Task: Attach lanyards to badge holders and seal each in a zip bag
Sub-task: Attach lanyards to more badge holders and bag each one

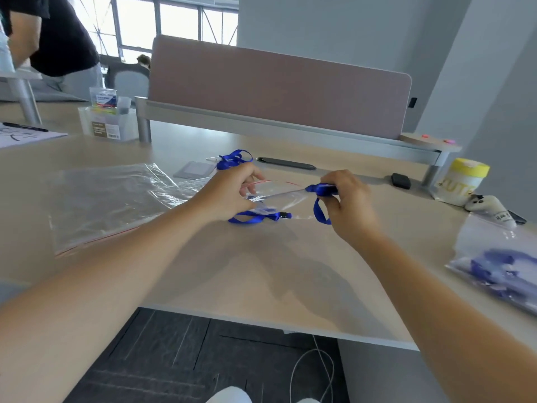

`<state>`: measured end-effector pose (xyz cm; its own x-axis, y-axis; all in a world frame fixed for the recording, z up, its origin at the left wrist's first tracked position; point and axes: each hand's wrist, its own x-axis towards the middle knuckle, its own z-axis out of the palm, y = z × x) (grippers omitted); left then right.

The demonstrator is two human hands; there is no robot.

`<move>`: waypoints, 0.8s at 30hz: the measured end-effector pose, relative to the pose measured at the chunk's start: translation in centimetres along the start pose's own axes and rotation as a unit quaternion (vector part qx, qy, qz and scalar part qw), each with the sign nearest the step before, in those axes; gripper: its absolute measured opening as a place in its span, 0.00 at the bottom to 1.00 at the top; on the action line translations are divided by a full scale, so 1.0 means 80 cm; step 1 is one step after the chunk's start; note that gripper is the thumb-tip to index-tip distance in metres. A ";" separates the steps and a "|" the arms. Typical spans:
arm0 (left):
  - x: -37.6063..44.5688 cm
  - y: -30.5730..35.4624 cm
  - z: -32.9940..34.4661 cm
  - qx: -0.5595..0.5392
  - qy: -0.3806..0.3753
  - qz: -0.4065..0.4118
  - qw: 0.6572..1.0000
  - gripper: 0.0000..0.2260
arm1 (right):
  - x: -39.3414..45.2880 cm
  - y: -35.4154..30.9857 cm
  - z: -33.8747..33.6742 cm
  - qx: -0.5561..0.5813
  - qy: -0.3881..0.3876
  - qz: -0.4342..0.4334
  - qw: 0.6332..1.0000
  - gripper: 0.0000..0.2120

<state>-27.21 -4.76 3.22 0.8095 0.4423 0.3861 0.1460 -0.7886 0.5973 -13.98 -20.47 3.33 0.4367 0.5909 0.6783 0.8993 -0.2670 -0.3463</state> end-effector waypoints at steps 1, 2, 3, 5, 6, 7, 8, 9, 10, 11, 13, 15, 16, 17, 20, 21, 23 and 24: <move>0.002 0.004 0.003 -0.004 -0.002 0.006 1.000 0.18 | 0.000 0.003 -0.003 -0.031 0.000 -0.015 0.999 0.09; 0.005 0.009 0.006 -0.007 -0.005 0.010 1.000 0.18 | 0.000 0.006 -0.004 -0.057 -0.003 -0.028 0.998 0.09; 0.007 0.014 0.010 -0.010 -0.008 0.014 1.000 0.18 | 0.001 0.008 -0.006 -0.079 -0.008 -0.042 0.996 0.08; 0.012 0.025 0.017 -0.015 -0.016 0.029 0.999 0.18 | 0.005 0.009 -0.006 -0.109 -0.017 -0.066 0.992 0.08; 0.014 0.030 0.021 -0.019 -0.020 0.039 0.999 0.18 | 0.008 0.008 -0.007 -0.122 -0.023 -0.066 0.990 0.08; 0.015 0.034 0.023 -0.024 -0.023 0.048 0.998 0.19 | 0.010 0.008 -0.008 -0.139 -0.034 -0.057 0.988 0.09; 0.016 0.038 0.025 -0.029 -0.025 0.055 0.998 0.19 | 0.012 0.009 -0.009 -0.156 -0.051 -0.043 0.985 0.10; 0.017 0.040 0.025 -0.031 -0.027 0.056 0.998 0.20 | 0.013 0.011 -0.011 -0.172 -0.065 -0.030 0.983 0.11; 0.018 0.040 0.024 -0.026 -0.031 0.052 0.998 0.21 | 0.014 0.014 -0.013 -0.184 -0.068 -0.023 0.980 0.11; 0.018 0.040 0.023 -0.017 -0.037 0.044 0.998 0.23 | 0.014 0.016 -0.015 -0.194 -0.066 -0.017 0.979 0.11; 0.017 0.035 0.018 -0.006 -0.051 0.025 0.998 0.28 | 0.015 0.020 -0.020 -0.207 -0.064 -0.003 0.976 0.10; 0.016 0.027 0.016 0.002 -0.058 0.012 0.998 0.28 | 0.015 0.024 -0.023 -0.208 -0.075 0.013 0.975 0.10; 0.016 0.023 0.015 0.014 -0.054 0.007 0.998 0.26 | 0.015 0.025 -0.025 -0.205 -0.081 0.019 0.975 0.10; 0.017 0.019 0.016 0.029 -0.045 0.005 0.999 0.22 | 0.014 0.026 -0.026 -0.203 -0.088 0.024 0.975 0.10; 0.019 0.015 0.018 0.033 0.006 0.005 0.999 0.09 | 0.012 0.025 -0.026 -0.193 -0.085 0.028 0.977 0.11; 0.020 0.017 0.019 0.025 0.020 0.005 0.999 0.07 | 0.012 0.023 -0.026 -0.196 -0.080 0.028 0.977 0.11; 0.021 0.022 0.021 0.020 0.037 0.008 0.999 0.07 | 0.013 0.016 -0.028 -0.218 -0.078 0.020 0.973 0.12; 0.022 0.025 0.022 0.021 0.040 0.012 0.999 0.07 | 0.014 0.013 -0.029 -0.241 -0.085 0.008 0.967 0.12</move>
<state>-24.48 -6.33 3.84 0.7658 0.4545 0.4549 0.1522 -0.8154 0.5585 -12.54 -21.86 5.22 0.4783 0.6895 0.5439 0.8162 -0.5776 0.0143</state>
